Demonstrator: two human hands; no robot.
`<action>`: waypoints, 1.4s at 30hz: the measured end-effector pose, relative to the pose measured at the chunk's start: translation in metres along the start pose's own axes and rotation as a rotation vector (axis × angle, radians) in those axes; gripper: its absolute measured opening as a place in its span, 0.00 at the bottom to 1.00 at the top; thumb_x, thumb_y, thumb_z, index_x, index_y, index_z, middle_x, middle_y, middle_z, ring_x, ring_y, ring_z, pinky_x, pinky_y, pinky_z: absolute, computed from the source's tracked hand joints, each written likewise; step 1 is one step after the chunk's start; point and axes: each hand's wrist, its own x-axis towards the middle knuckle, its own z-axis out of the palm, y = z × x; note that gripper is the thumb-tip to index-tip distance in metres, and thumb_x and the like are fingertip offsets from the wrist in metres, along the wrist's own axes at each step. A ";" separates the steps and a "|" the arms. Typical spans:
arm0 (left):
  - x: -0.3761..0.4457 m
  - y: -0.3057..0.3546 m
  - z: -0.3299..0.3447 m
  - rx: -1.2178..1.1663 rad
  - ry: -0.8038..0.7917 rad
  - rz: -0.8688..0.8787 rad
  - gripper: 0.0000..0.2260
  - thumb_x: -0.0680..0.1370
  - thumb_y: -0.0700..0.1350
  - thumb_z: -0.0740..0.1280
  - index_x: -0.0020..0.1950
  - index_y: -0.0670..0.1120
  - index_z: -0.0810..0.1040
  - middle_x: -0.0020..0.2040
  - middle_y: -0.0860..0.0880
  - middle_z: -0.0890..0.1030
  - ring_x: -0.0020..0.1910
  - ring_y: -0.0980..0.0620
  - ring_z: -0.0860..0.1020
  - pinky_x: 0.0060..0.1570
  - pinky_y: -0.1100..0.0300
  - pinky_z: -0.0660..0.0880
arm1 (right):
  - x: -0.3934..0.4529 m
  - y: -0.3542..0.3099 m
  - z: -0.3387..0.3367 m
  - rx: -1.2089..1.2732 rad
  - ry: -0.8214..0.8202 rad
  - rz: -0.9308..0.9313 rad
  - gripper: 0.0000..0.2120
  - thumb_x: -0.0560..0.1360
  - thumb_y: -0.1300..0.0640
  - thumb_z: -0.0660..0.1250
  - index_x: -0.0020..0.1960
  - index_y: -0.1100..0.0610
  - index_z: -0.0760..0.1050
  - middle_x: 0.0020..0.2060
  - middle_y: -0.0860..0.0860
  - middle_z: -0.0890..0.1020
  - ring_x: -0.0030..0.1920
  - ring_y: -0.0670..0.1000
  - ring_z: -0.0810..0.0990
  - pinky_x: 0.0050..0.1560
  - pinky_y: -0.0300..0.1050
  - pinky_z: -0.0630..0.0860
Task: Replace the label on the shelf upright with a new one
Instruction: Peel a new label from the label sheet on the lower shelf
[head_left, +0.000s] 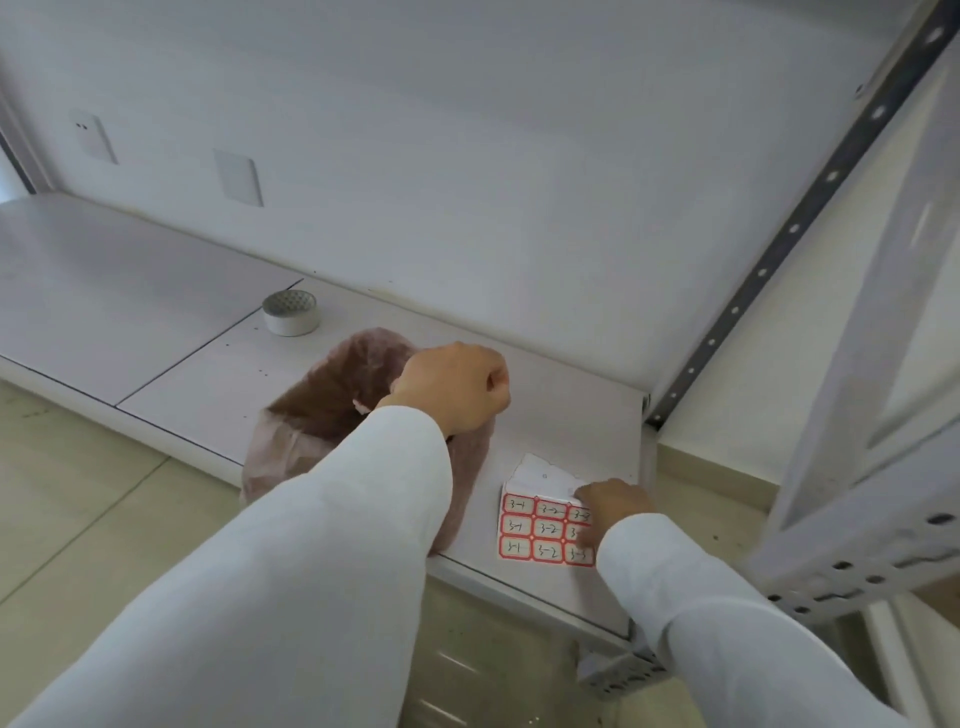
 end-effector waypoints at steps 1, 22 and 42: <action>0.000 0.002 0.001 -0.002 -0.019 -0.003 0.09 0.75 0.49 0.60 0.50 0.52 0.79 0.51 0.52 0.81 0.51 0.47 0.78 0.49 0.56 0.73 | -0.001 -0.001 -0.005 0.019 0.002 0.008 0.10 0.71 0.53 0.67 0.53 0.51 0.76 0.49 0.50 0.81 0.49 0.51 0.80 0.50 0.43 0.74; -0.026 0.036 -0.019 -0.590 0.024 -0.081 0.23 0.71 0.51 0.72 0.64 0.49 0.70 0.57 0.53 0.74 0.57 0.52 0.73 0.61 0.55 0.69 | -0.096 0.013 -0.169 1.356 0.180 -0.039 0.10 0.75 0.59 0.63 0.56 0.58 0.75 0.48 0.55 0.83 0.46 0.52 0.81 0.45 0.44 0.77; -0.029 0.048 -0.031 0.038 0.312 0.338 0.16 0.76 0.51 0.66 0.62 0.51 0.77 0.60 0.52 0.79 0.59 0.50 0.74 0.58 0.56 0.68 | -0.107 0.001 -0.162 0.580 0.278 -0.252 0.09 0.76 0.49 0.59 0.52 0.47 0.75 0.50 0.46 0.80 0.49 0.51 0.79 0.54 0.51 0.77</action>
